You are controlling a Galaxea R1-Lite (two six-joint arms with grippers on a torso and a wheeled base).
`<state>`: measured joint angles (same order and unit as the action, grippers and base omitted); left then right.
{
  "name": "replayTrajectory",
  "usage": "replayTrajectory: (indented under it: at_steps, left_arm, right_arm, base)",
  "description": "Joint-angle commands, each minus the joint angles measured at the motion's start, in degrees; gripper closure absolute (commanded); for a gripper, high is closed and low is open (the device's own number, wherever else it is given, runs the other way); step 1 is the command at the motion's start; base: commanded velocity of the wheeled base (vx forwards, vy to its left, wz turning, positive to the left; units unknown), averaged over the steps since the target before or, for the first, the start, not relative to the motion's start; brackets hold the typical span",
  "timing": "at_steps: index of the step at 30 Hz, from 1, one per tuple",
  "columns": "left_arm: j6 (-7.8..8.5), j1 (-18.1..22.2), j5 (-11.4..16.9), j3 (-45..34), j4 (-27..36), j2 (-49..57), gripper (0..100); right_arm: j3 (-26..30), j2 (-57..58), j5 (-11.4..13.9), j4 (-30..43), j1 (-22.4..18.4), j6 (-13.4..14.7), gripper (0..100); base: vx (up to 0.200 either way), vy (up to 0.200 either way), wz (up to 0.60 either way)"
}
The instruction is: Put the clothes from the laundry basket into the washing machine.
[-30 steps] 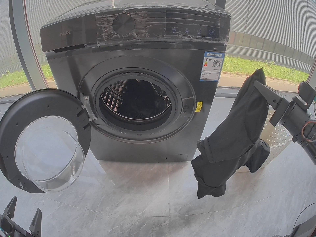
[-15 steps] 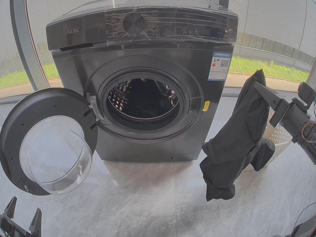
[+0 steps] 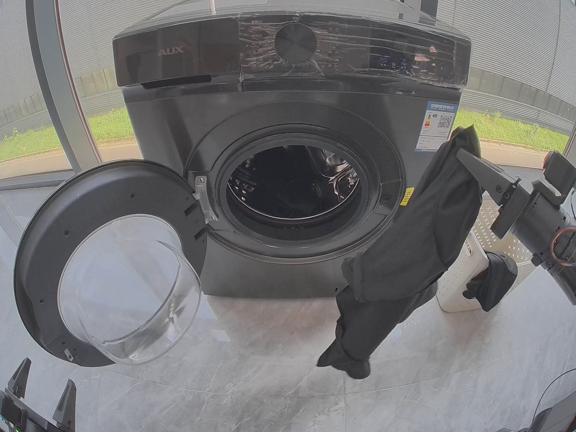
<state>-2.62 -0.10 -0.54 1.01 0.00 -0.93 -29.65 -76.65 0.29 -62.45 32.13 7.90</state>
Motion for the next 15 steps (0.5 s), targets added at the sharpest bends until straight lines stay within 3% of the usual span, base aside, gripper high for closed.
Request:
replayTrajectory:
  at_steps: [1,15]
  left_arm:
    - [-0.02,0.0,-0.1,-0.8,0.0,0.9,0]
    - [1.92,0.1,0.1,-1.0,0.0,0.9,0]
  right_arm:
    - [-0.1,-0.4,0.5,-2.0,1.3,0.2,100]
    - [-4.5,-4.3,-0.8,-0.8,0.4,-0.2,100]
  base:
    - [0.000,0.000,0.00]
    - [0.000,0.000,0.00]
